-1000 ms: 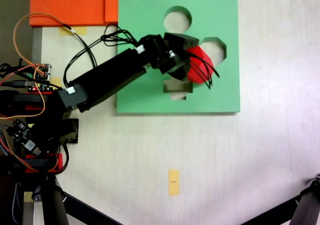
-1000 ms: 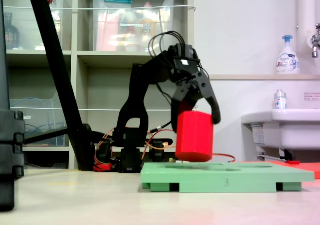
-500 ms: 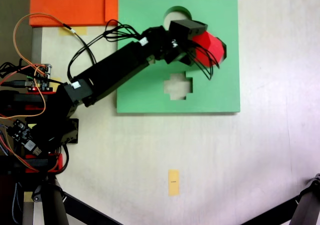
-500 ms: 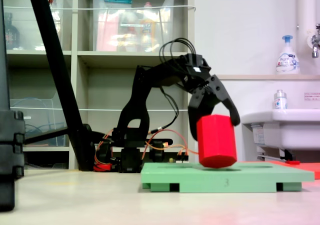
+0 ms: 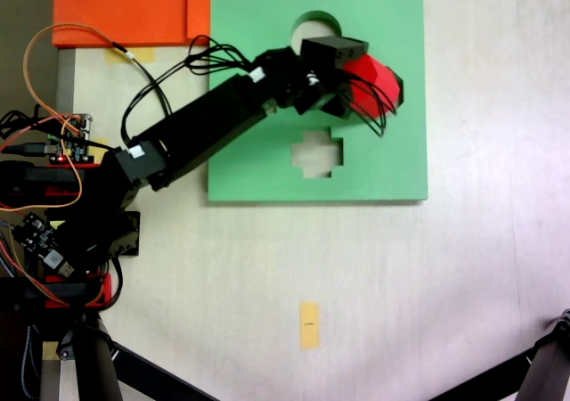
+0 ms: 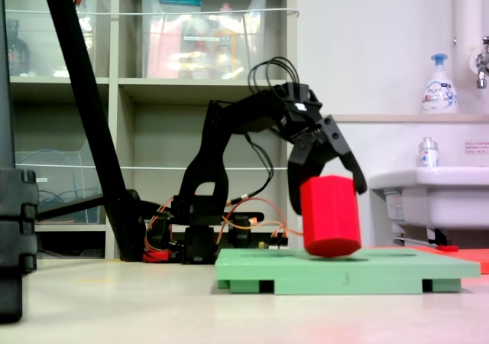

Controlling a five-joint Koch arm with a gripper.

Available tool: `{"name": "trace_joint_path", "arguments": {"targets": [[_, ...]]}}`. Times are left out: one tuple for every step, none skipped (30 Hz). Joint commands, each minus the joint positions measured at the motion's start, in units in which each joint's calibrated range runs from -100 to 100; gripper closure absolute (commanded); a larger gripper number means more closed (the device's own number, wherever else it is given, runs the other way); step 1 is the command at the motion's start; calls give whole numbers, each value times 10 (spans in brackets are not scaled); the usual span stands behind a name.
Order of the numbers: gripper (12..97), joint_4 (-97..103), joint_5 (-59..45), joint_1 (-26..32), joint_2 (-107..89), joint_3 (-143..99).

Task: Put the octagonal pillar block into the corresponding hole

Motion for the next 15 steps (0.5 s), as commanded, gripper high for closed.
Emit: {"name": "trace_joint_path", "arguments": {"targets": [[793,6,-38,-8,-29,41],[793,2,-42,-9,-29,41],[793,0,-43,-9,-29,41],[793,-4,-45,-10,-31,41],[793,-4,-48,-10,-33,41],[793,-4,-50,-10,-33,41],[793,-3,-49,-10,-31,41],[793,-2,-49,-10,-27,42],[793,-1,-49,-9,-22,43],[793,1,-49,-8,-15,43],[793,5,-49,-7,-10,44],[793,16,-48,-4,-1,44],[793,20,-47,-3,5,45],[795,25,-46,-2,10,50],[795,29,-45,0,22,58]]}}
